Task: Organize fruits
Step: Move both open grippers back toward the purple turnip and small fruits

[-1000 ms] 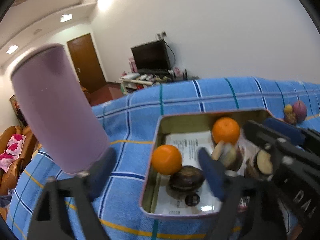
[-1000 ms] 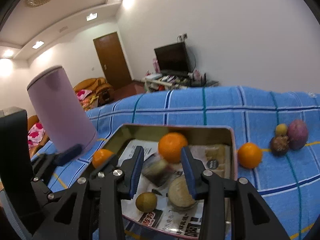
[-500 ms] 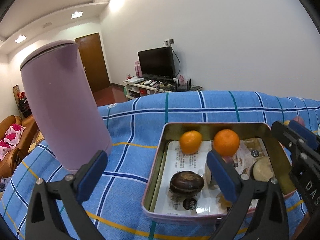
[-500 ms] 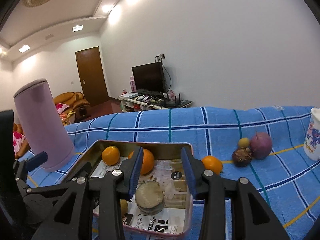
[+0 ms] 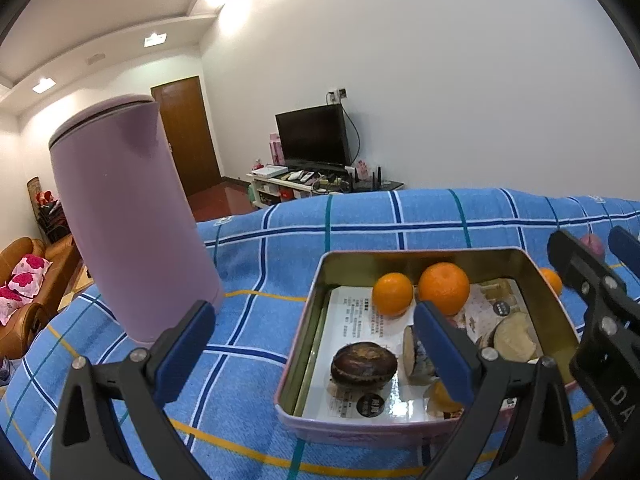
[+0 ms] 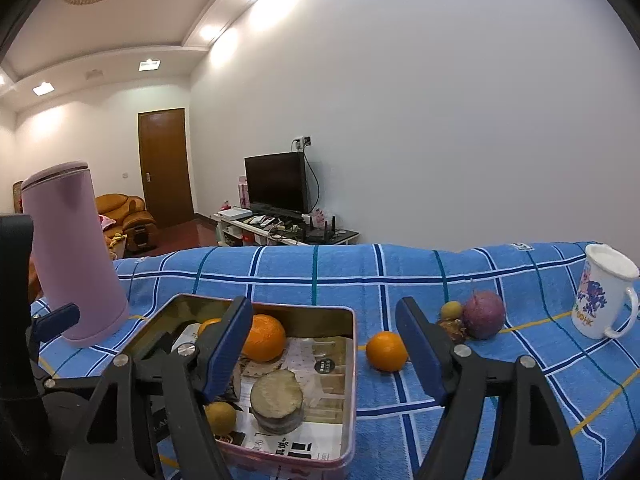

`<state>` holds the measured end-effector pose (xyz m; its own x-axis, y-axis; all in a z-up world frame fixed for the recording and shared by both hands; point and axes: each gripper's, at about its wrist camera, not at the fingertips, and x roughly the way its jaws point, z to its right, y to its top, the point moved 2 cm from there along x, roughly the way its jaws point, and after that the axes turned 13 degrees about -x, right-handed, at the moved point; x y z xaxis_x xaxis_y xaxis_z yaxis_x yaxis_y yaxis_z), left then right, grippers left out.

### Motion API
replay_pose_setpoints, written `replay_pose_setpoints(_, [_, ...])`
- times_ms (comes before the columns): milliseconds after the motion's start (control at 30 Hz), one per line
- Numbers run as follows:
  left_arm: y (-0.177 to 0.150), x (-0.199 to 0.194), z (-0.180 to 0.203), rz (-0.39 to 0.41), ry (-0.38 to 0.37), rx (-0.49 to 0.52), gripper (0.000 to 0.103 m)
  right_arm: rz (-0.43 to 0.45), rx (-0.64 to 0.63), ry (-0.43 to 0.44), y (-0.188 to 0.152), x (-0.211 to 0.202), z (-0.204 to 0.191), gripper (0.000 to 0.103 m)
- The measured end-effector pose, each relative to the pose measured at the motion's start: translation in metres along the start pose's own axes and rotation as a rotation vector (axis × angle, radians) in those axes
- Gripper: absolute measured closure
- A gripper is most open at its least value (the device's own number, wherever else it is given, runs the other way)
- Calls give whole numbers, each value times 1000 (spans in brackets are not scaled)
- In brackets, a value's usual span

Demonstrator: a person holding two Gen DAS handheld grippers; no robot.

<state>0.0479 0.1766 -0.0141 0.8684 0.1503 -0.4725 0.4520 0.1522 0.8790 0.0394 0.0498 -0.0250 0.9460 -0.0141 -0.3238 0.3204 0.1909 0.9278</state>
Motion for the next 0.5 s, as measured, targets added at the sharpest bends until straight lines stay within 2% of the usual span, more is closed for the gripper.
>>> replay_pose_setpoints(500, [-3,-6,1,-3,-2,-22,0,-20,-14,-32,-4,-6,6,28])
